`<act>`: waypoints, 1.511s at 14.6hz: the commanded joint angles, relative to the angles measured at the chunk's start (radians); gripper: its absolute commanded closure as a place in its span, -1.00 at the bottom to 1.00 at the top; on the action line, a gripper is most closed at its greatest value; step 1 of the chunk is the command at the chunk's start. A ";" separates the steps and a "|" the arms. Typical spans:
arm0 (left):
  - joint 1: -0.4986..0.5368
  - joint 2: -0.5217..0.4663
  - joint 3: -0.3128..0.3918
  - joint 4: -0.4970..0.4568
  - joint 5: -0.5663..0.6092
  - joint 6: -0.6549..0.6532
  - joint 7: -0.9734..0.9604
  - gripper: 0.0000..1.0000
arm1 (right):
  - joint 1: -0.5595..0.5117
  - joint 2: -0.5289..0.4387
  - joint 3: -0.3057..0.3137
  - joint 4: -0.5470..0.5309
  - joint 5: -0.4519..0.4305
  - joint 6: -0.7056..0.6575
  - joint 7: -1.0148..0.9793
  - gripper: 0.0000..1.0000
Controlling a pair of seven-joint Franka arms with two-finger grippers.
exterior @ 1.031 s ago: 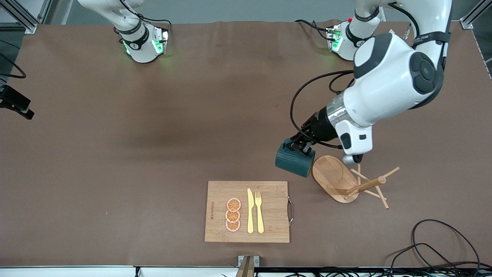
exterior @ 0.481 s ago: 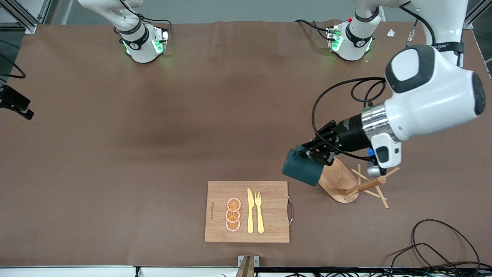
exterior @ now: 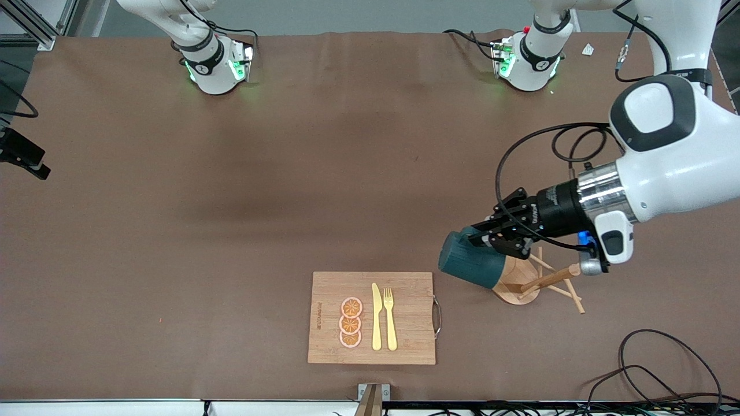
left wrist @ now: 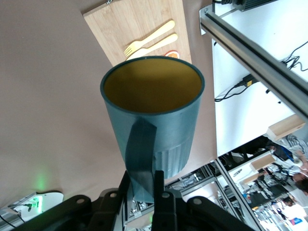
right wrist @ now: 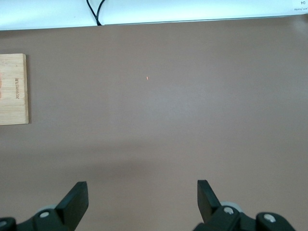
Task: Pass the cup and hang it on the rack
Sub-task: 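Carry the mug with the left gripper to the wooden rack, then hook the mug handle onto a rack peg with the left gripper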
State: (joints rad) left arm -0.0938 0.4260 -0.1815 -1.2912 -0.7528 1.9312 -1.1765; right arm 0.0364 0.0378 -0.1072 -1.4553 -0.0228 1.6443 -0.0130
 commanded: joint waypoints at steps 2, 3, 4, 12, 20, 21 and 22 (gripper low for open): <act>0.080 0.016 -0.007 -0.007 -0.092 -0.070 0.104 1.00 | -0.010 0.002 0.006 0.009 0.006 0.000 0.008 -1.00; 0.097 0.031 -0.007 -0.007 -0.118 -0.095 0.170 1.00 | -0.010 0.002 0.006 0.009 0.007 0.000 0.008 -1.00; 0.112 0.040 -0.006 -0.010 -0.144 -0.121 0.226 1.00 | -0.010 0.002 0.006 0.007 0.007 0.000 0.008 -1.00; 0.157 0.083 -0.004 -0.051 -0.237 -0.169 0.076 1.00 | -0.012 0.002 0.006 0.007 0.006 0.000 0.008 -1.00; 0.189 0.114 0.007 -0.057 -0.163 -0.247 0.008 1.00 | -0.012 0.008 0.006 0.009 0.006 0.000 0.008 -1.00; 0.200 0.114 0.008 -0.060 -0.160 -0.248 0.008 1.00 | -0.012 0.010 0.006 0.009 0.007 0.000 0.008 -1.00; 0.201 0.118 0.007 -0.062 -0.148 -0.248 0.012 0.99 | -0.010 0.010 0.006 0.009 0.006 0.000 0.007 -1.00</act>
State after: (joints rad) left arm 0.0983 0.5495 -0.1714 -1.3488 -0.9218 1.6985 -1.1594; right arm 0.0362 0.0396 -0.1080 -1.4554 -0.0228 1.6446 -0.0127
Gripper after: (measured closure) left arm 0.789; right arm 0.000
